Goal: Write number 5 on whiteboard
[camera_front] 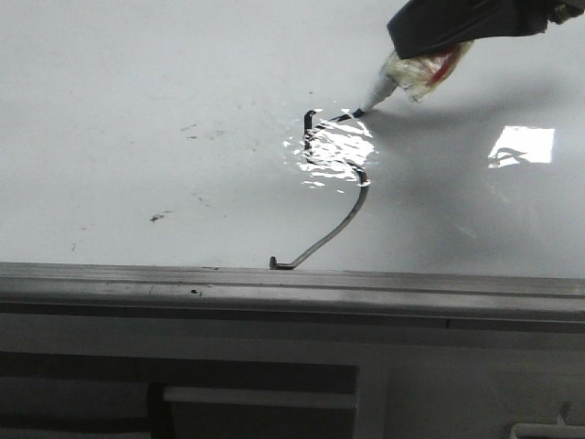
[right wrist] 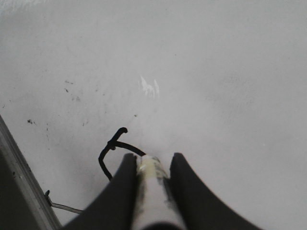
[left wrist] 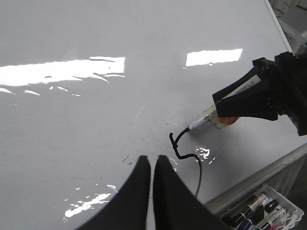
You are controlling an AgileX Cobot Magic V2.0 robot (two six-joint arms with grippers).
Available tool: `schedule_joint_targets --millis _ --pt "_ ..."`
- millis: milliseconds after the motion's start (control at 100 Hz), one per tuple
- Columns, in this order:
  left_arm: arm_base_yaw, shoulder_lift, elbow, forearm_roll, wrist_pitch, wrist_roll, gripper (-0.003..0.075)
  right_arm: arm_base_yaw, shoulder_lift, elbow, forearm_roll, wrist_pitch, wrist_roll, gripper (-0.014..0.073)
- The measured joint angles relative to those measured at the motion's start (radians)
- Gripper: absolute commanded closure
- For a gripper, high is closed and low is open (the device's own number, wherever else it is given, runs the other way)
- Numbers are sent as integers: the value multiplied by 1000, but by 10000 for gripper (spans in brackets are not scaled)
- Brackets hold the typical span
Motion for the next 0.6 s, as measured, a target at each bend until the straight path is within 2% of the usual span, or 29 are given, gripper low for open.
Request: schedule_joint_targets --millis 110,160,230,290,340,390,600 --pt "0 0 0 0 0 0 736 14 -38 -14 -4 26 0 642" --pt "0 0 0 0 11 0 707 39 -70 -27 -22 46 -2 642" --pt "0 0 0 2 35 0 601 102 -135 -60 -26 75 -4 642" --pt "0 8 0 9 58 0 438 161 -191 -80 -28 87 -4 642" --pt "0 23 -7 22 90 0 337 198 -223 -89 -30 100 -4 642" --pt "0 48 -22 43 127 0 284 226 -241 -90 -32 120 -4 642" --pt "0 253 -157 267 376 0 323 283 -178 -91 -44 260 -24 642"
